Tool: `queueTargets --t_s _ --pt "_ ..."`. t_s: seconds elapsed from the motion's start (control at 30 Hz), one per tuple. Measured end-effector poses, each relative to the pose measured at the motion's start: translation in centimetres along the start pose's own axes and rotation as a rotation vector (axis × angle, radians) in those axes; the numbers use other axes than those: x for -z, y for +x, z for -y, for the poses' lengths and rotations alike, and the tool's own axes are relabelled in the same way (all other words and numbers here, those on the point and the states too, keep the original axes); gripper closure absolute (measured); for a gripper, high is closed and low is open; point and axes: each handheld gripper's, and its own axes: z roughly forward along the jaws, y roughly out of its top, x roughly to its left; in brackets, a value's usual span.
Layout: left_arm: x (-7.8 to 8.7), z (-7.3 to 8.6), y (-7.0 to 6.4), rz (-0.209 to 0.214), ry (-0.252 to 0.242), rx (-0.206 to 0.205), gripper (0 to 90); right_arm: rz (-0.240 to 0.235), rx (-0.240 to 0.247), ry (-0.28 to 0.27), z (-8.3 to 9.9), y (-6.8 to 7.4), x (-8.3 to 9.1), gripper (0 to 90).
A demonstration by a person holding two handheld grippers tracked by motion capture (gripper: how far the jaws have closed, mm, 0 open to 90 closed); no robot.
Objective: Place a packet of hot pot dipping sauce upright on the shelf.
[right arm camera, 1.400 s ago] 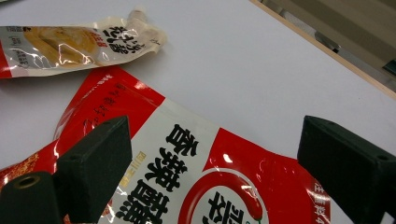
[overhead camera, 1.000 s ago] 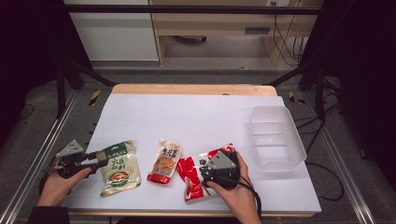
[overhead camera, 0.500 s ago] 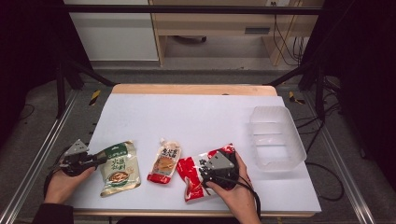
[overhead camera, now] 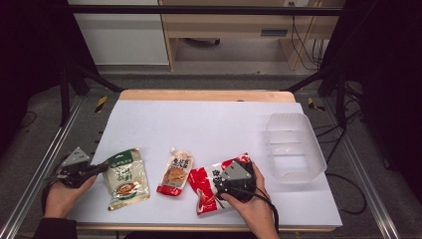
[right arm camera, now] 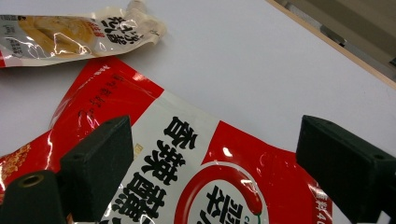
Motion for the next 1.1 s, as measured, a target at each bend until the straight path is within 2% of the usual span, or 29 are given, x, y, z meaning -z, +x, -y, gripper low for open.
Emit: queueTargets --t_s 0.1,0.13,0.17,0.27,0.33,0.37,0.53,0.63,0.67,0.73,0.8,0.83,0.9,1.03,1.1 --pt "1.6 -1.0 -0.5 0.0 -0.031 -0.017 90.0 0.001 -0.011 -0.002 0.0 -0.2 0.1 11.8" --pt "1.6 -1.0 -0.5 0.0 -0.031 -0.017 90.0 0.001 -0.011 -0.002 0.0 -0.2 0.1 11.8" --pt "2.5 -1.5 -1.0 -0.002 -0.046 -0.024 90.0 0.0 -0.016 -0.003 0.0 -0.3 0.1 11.8" --pt "3.4 -2.2 -1.5 -0.001 -0.054 -0.042 90.0 -0.001 -0.021 -0.006 0.1 -0.4 0.2 11.8" --pt "4.7 -3.2 -2.4 0.02 -0.08 -0.059 90.0 -0.003 -0.025 -0.004 0.1 -0.5 0.2 11.8" --pt "4.7 -3.2 -2.4 0.02 -0.08 -0.059 90.0 -0.003 -0.028 -0.005 0.1 -0.5 0.2 11.8" --pt "6.4 -5.1 -4.5 0.047 -0.093 -0.135 90.0 -0.001 -0.033 -0.006 0.2 -0.6 0.3 11.7" --pt "7.1 -6.1 -5.8 0.054 -0.09 -0.194 90.0 -0.006 -0.038 -0.008 0.2 -0.6 0.3 11.7" --pt "7.6 -6.8 -6.6 0.057 -0.087 -0.227 90.0 -0.007 -0.042 -0.01 0.2 -0.5 0.3 11.6" --pt "8.0 -7.5 -7.2 0.064 -0.091 -0.255 90.0 -0.012 -0.049 -0.011 0.1 -0.5 0.3 11.6" --pt "8.2 -7.8 -7.4 0.069 -0.095 -0.266 90.0 -0.015 -0.049 -0.012 0.1 -0.4 0.3 11.5" --pt "8.6 -8.7 -7.5 0.069 -0.109 -0.274 90.0 -0.018 -0.04 -0.012 0.0 -0.4 0.4 11.4" --pt "8.8 -9.3 -7.4 0.076 -0.115 -0.273 90.0 -0.027 -0.046 -0.016 -0.1 -0.3 0.4 11.4" --pt "9.1 -11.2 -7.0 0.064 -0.103 -0.283 90.0 -0.047 -0.051 -0.029 -0.5 -0.3 0.6 11.3" --pt "9.1 -12.0 -6.9 0.073 -0.103 -0.289 90.0 -0.063 -0.057 -0.041 -1.1 -0.3 1.0 10.8"
